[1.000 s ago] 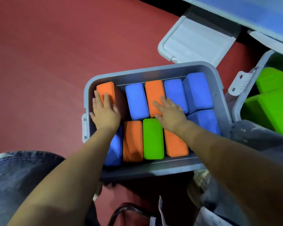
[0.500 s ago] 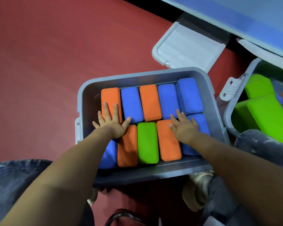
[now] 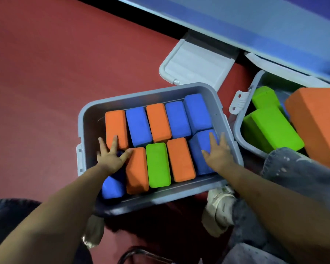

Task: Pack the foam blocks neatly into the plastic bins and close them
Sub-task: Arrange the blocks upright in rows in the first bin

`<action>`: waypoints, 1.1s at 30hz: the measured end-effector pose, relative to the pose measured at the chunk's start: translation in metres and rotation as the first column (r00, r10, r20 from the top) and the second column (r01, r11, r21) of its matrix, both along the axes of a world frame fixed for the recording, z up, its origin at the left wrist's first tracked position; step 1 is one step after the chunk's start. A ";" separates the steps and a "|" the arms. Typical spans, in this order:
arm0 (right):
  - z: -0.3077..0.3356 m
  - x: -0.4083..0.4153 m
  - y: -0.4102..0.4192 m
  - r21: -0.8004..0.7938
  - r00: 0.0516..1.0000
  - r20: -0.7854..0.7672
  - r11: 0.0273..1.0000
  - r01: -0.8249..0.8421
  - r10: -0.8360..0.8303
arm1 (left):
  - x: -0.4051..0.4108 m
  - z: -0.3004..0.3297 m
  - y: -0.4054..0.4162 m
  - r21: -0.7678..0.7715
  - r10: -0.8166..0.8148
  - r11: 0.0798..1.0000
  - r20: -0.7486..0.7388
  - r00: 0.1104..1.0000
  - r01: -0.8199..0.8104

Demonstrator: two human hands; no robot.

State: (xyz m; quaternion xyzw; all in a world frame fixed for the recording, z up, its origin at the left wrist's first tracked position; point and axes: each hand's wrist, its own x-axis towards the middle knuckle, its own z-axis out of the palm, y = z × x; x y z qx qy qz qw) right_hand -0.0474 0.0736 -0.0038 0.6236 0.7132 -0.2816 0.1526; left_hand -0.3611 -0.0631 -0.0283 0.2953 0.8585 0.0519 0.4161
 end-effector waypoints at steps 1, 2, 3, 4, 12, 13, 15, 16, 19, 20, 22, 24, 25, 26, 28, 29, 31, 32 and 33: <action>-0.002 0.011 -0.006 -0.078 0.997 0.020 0.994 0.082 -0.081 | 0.005 0.001 -0.012 0.025 0.120 0.992 0.064 0.991 -0.122; -0.003 0.019 -0.009 -0.155 0.992 0.039 0.980 0.122 -0.118 | 0.010 0.000 -0.026 0.039 0.217 0.974 0.116 0.969 -0.223; -0.005 0.024 -0.011 -0.209 0.991 0.039 0.969 0.130 -0.125 | 0.017 -0.001 -0.039 0.032 0.274 0.959 0.147 0.950 -0.281; -0.007 0.027 -0.011 -0.241 0.992 0.020 0.963 0.123 -0.122 | 0.024 -0.001 -0.050 0.001 0.307 0.950 0.154 0.939 -0.311; -0.020 0.020 -0.021 -0.216 0.996 0.072 0.975 -0.040 0.057 | 0.053 -0.003 -0.078 -0.042 0.395 0.918 0.166 0.904 -0.394; -0.020 0.021 -0.019 -0.215 0.995 0.074 0.976 -0.044 0.061 | 0.055 -0.004 -0.082 -0.036 0.386 0.922 0.180 0.905 -0.386; -0.022 0.020 -0.020 -0.182 0.991 0.103 0.981 -0.067 0.087 | 0.057 -0.005 -0.083 -0.052 0.358 0.934 0.197 0.913 -0.355; -0.023 0.020 -0.021 -0.173 0.988 0.116 0.981 -0.083 0.104 | 0.060 -0.006 -0.082 -0.078 0.338 0.941 0.186 0.922 -0.329; -0.025 0.021 -0.022 -0.245 0.989 0.098 0.966 -0.083 0.110 | 0.072 -0.003 -0.076 -0.143 0.279 0.953 0.077 0.957 -0.267; -0.022 0.023 -0.020 -0.284 0.991 0.084 0.956 -0.078 0.106 | 0.076 -0.003 -0.073 -0.139 0.273 0.954 0.035 0.962 -0.265; -0.015 0.027 -0.022 -0.334 0.990 0.076 0.938 -0.089 0.121 | 0.083 -0.003 -0.067 -0.111 0.267 0.956 -0.060 0.962 -0.272; -0.007 0.028 -0.032 -0.296 0.974 0.085 0.939 -0.176 0.209 | 0.090 -0.002 -0.059 -0.101 0.261 0.956 -0.148 0.954 -0.277; -0.002 0.025 -0.038 -0.245 0.954 0.082 0.934 -0.260 0.288 | 0.095 -0.002 -0.056 -0.104 0.258 0.955 -0.167 0.952 -0.277; 0.002 0.020 -0.045 -0.178 0.921 0.066 0.912 -0.369 0.385 | 0.100 -0.002 -0.054 -0.096 0.255 0.957 -0.172 0.952 -0.274; 0.008 0.002 -0.059 -0.066 0.824 0.003 0.822 -0.565 0.567 | 0.110 -0.003 -0.054 -0.058 0.233 0.967 -0.173 0.957 -0.246; 0.010 -0.011 -0.067 -0.048 0.775 -0.034 0.773 -0.632 0.631 | 0.113 -0.003 -0.053 -0.042 0.200 0.977 -0.177 0.964 -0.210; 0.009 -0.038 -0.085 -0.067 0.672 -0.097 0.669 -0.740 0.734 | 0.113 -0.004 -0.050 -0.047 0.080 0.995 -0.184 0.980 -0.090; 0.007 -0.050 -0.095 -0.088 0.624 -0.119 0.618 -0.781 0.772 | 0.112 -0.004 -0.048 -0.057 0.008 0.998 -0.192 0.981 -0.019; 0.004 -0.059 -0.103 -0.114 0.593 -0.133 0.583 -0.805 0.794 | 0.108 -0.004 -0.046 -0.070 -0.053 0.997 -0.197 0.979 0.040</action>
